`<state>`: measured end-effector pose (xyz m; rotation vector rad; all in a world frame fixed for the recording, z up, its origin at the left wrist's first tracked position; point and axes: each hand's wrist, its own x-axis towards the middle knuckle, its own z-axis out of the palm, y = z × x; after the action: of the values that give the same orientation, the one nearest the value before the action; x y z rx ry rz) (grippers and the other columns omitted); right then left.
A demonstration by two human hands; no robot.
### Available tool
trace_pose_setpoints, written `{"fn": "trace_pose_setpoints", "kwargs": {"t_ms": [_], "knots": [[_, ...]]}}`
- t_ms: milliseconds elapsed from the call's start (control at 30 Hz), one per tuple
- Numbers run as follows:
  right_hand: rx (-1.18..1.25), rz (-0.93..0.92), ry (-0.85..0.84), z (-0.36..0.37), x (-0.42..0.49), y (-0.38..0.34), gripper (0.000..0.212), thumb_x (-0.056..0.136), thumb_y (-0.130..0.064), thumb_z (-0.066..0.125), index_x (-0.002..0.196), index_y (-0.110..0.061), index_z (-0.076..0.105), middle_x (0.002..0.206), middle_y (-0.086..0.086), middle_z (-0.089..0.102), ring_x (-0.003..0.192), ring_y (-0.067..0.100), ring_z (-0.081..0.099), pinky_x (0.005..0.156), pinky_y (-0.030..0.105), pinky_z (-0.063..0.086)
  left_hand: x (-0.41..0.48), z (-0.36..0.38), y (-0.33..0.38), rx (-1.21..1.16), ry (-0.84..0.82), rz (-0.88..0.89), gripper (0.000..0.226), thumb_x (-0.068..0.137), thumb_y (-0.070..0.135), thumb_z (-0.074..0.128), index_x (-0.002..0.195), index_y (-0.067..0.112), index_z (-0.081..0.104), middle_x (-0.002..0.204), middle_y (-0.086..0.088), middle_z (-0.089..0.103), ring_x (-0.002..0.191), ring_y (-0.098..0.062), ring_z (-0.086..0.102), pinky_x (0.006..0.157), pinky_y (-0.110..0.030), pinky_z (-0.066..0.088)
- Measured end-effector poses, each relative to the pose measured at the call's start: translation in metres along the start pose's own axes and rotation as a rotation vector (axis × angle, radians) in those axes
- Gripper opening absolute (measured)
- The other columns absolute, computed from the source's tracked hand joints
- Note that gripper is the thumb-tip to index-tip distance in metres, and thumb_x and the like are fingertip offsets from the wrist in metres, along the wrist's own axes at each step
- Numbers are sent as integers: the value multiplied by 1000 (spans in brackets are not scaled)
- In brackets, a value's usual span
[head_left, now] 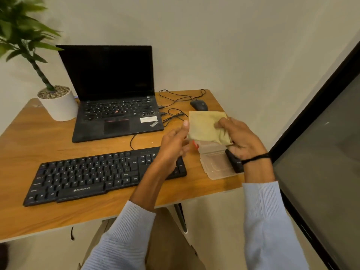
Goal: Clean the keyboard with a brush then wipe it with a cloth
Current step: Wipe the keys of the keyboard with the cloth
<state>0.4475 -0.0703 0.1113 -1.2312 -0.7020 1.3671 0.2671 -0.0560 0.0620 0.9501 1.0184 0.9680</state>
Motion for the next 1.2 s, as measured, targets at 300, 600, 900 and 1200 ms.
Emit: {"fn": "trace_pose_setpoints", "kwargs": {"t_ms": [300, 600, 900, 1200], "knots": [[335, 282, -273, 78, -40, 104, 37, 89, -7, 62, 126, -3, 58, 121, 18, 67, 113, 29, 65, 88, 42, 57, -39, -102, -7, -18, 176, 148, 20, 99, 19, 64, 104, 3, 74, 96, -7, 77, 89, -21, 70, 79, -37, 59], [104, 111, -167, 176, -25, 155, 43, 82, -4, 74, 122, -11, 61, 115, 8, 71, 104, 23, 69, 77, 39, 60, -83, -215, -15, 361, 479, 282, 35, 97, 29, 68, 130, 16, 65, 106, 1, 71, 92, -9, 67, 78, -22, 55], [-1036, -587, -302, 275, 16, 172, 30, 86, -23, 73, 115, -29, 66, 105, -12, 66, 97, 7, 60, 79, 21, 47, -115, -368, -24, 779, 375, 62, 152, 38, 71, 92, 155, 52, -3, 163, 10, 29, 150, -24, 29, 119, -62, 28], [-1374, -811, -514, 361, 42, 212, 24, 90, -20, 68, 113, -18, 68, 108, 5, 64, 100, 22, 59, 86, 34, 49, -118, -392, -29, 821, 262, 85, 152, 52, 65, 92, 158, 38, -14, 166, 16, 22, 151, -12, 23, 126, -49, 15]]}}
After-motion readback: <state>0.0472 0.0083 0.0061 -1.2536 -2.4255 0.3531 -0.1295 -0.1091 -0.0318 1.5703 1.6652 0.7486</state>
